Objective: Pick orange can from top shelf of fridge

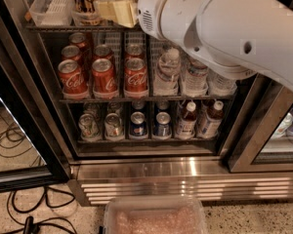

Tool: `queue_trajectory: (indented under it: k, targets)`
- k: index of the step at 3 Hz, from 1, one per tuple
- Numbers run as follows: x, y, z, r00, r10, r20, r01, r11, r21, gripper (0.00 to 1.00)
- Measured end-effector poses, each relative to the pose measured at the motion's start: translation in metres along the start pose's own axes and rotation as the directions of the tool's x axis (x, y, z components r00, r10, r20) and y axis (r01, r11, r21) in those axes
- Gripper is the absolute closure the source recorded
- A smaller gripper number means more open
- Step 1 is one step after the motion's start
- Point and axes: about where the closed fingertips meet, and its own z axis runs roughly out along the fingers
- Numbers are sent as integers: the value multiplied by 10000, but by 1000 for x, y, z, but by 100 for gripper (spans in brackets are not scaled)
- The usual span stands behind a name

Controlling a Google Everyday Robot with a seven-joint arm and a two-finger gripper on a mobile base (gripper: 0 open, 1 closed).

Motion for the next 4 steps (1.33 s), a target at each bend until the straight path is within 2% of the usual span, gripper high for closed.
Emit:
queue_trajectory:
  k: [2, 4]
  targets:
    - [4, -8, 3, 9995, -243, 188, 232, 9980, 581, 24]
    - [6, -10, 11, 9991, -400, 130, 388, 9960, 804, 25]
